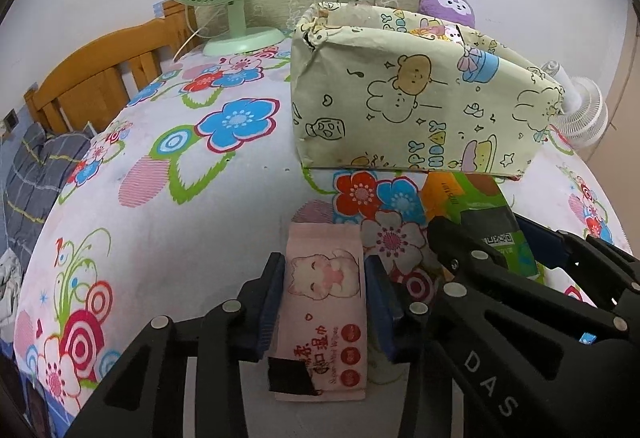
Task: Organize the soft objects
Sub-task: 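Close the right gripper on the green tissue pack while the left gripper grasps the pink wipe pack, then lift both packs and carry them over the fabric box with both grippers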
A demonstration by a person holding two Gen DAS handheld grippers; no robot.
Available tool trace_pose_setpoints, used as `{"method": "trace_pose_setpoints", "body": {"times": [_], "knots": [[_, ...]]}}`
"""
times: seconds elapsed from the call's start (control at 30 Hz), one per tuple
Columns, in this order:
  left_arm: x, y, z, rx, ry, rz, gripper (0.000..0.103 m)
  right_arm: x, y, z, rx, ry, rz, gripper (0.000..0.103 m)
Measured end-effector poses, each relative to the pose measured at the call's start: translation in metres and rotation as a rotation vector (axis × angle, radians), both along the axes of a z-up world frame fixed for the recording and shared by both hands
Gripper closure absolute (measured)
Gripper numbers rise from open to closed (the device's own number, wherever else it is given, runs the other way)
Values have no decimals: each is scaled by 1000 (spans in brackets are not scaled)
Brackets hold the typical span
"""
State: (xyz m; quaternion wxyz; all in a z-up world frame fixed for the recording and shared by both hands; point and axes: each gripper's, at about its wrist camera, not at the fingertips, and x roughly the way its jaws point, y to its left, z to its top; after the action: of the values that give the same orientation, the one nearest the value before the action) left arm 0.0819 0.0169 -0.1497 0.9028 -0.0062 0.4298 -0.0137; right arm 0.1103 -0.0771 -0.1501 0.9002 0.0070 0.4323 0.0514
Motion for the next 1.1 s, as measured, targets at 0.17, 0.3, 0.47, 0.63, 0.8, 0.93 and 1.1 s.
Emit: {"method": "trace_pose_setpoints", "body": {"times": [0.17,0.3,0.47,0.63,0.8,0.93,1.1], "knots": [[-5,-3,1,-6,11,3,64,-7,-5,2,11,-4,-1,49],[-12,-10,4,-16,10,-7,64,-14,-10,6,18,-15,-6,49],[-18,-20,13,-12,-12,-24,64,-23,-21,14,25,-30,-25,49],[-22,-31,24,-17,-36,-41,64,-31,-34,26,45,-48,-47,49],[-25,-42,38,-20,-65,-59,64,-35,-45,39,50,-75,-68,49],[-27,-49,49,-23,-90,-71,64,-40,-53,52,48,-107,-81,49],[-33,-56,63,-27,-117,-81,64,-47,-60,68,44,-137,-90,49]]}}
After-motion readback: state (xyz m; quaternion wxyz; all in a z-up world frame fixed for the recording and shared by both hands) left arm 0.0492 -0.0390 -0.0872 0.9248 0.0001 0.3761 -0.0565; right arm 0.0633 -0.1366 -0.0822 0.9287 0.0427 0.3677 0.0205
